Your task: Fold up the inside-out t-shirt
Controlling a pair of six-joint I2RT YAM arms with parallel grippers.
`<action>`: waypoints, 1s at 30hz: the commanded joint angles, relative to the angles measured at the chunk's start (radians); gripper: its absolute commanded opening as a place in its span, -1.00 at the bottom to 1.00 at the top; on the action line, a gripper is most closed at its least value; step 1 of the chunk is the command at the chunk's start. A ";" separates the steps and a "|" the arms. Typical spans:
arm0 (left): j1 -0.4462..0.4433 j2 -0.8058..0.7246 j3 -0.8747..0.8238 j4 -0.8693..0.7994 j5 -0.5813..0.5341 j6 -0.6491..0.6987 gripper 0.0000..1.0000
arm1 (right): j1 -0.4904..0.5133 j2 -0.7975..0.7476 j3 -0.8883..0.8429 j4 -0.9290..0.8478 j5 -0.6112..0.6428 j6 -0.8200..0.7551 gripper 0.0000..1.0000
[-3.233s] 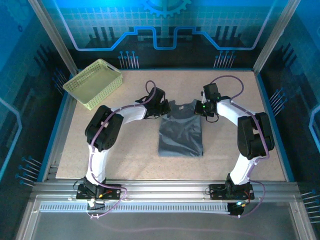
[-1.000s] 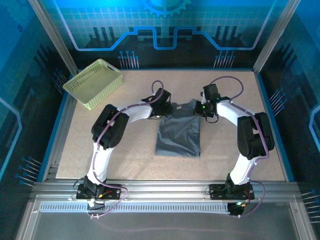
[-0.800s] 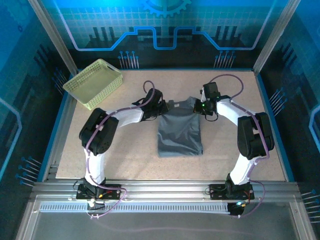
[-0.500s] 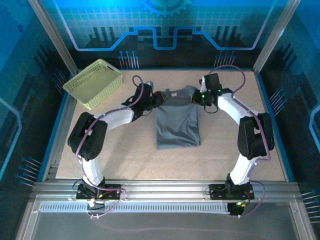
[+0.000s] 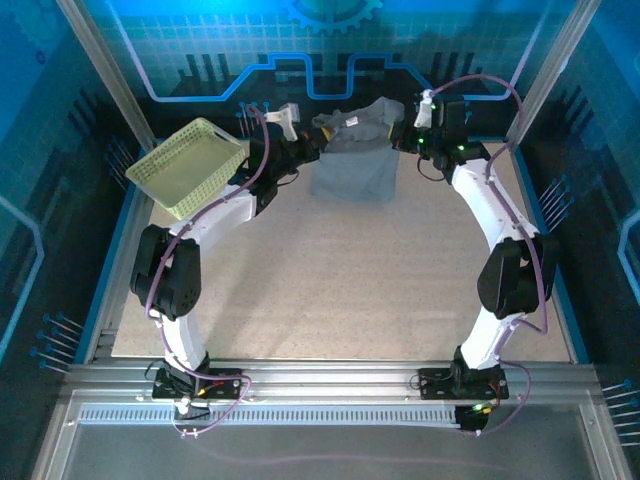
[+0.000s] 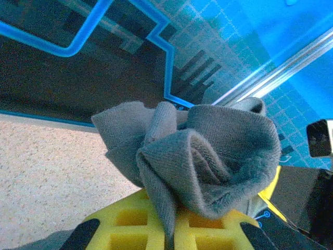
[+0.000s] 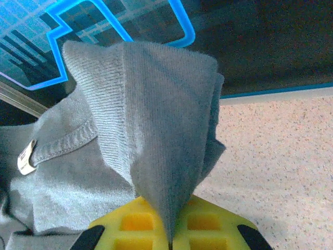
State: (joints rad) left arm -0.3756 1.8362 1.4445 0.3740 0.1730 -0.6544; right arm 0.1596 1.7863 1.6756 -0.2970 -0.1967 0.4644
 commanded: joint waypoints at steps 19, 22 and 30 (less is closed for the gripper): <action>-0.190 -0.382 -0.923 0.473 0.095 -0.053 -1.00 | 0.032 -0.644 -1.021 0.182 -0.010 0.034 -1.00; -0.265 -0.439 -0.986 0.411 -0.011 -0.077 -1.00 | 0.037 -0.725 -1.088 0.136 -0.018 0.059 -1.00; -0.281 -0.473 -0.979 0.228 -0.290 -0.127 -1.00 | 0.041 -0.675 -1.046 0.141 0.011 0.067 -1.00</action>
State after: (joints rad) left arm -0.6739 1.3956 0.4549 0.6968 0.0635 -0.7624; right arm 0.2085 1.0649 0.5770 -0.1719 -0.2707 0.5236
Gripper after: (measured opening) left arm 0.080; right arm 0.079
